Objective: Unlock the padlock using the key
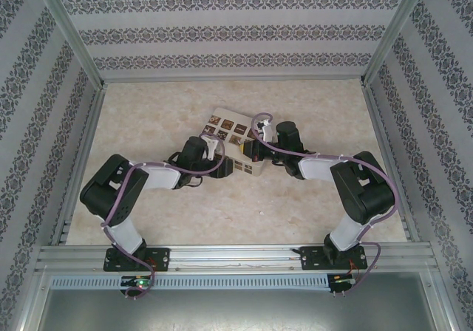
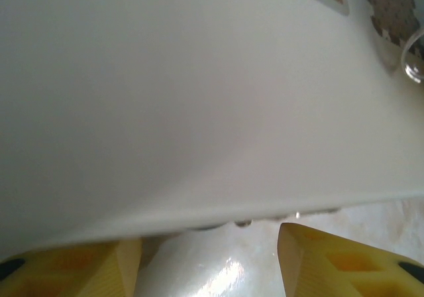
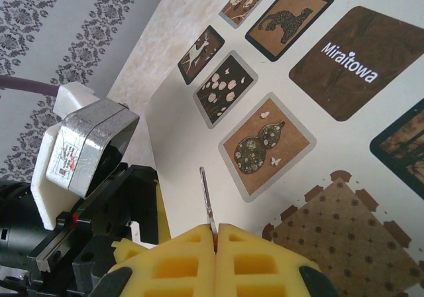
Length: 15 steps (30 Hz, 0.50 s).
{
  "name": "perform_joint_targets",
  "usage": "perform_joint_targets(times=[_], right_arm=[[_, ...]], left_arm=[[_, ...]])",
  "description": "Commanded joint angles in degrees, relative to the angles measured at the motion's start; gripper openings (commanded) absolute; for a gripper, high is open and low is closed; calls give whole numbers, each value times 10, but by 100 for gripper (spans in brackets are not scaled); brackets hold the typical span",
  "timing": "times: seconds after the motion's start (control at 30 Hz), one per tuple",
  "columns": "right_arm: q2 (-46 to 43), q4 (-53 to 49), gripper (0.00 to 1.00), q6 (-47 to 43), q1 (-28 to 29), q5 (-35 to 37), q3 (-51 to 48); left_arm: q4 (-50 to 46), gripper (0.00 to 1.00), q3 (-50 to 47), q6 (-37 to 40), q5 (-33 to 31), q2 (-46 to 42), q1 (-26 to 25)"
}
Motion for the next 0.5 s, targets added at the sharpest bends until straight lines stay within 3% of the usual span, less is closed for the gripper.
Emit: perform_joint_targets(times=[0.0, 0.47], right_arm=[[0, -31, 0, -7, 5, 23, -1], [-1, -31, 0, -10, 5, 26, -3]], left_arm=[[24, 55, 21, 7, -3, 16, -8], [18, 49, 44, -8, -7, 46, -17]])
